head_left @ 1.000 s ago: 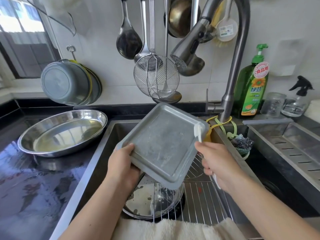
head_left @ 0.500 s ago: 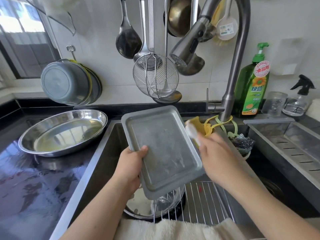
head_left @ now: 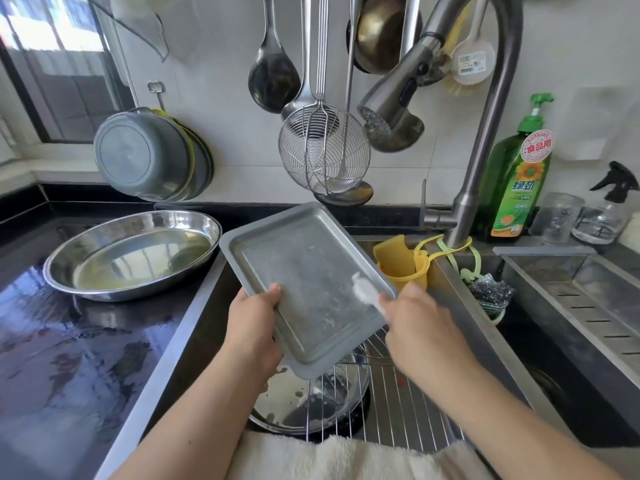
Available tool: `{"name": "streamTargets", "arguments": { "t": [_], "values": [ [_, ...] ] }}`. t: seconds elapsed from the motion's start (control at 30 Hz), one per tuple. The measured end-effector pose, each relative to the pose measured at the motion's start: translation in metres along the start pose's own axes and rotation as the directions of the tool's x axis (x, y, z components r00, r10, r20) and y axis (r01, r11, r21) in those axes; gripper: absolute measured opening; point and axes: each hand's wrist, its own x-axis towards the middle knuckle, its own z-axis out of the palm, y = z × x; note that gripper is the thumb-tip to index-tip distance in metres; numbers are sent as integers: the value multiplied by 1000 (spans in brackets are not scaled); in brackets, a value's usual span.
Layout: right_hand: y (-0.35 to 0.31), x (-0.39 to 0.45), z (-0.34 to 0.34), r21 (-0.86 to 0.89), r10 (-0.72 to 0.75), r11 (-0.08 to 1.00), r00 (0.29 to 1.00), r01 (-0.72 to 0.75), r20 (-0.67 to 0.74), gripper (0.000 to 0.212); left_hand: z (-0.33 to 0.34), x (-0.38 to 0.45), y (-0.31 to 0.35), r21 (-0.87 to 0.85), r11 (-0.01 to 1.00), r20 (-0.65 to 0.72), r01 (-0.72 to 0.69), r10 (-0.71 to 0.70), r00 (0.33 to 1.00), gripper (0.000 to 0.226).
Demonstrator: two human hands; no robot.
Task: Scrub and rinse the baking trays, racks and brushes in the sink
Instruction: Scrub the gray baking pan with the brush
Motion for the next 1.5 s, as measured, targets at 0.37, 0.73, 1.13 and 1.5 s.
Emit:
{"name": "streamTargets", "arguments": {
  "t": [0.37,0.73,1.13,1.5],
  "values": [
    [3,13,-2,294,245,930,968,-219,-57,39,9,-5,-7,160,987,140,-19,-4,990,27],
    [3,16,-5,361,363,870,932,-336,-8,29,12,-10,-9,234,972,230,-2,-54,972,28],
    [5,15,-7,405,346,872,931,-275,-114,21,17,-17,-7,235,969,303,-71,-4,953,25],
    [19,26,-12,403,407,866,886,-297,-221,39,20,-21,-10,282,951,388,-127,8,922,28]
  ]
}}
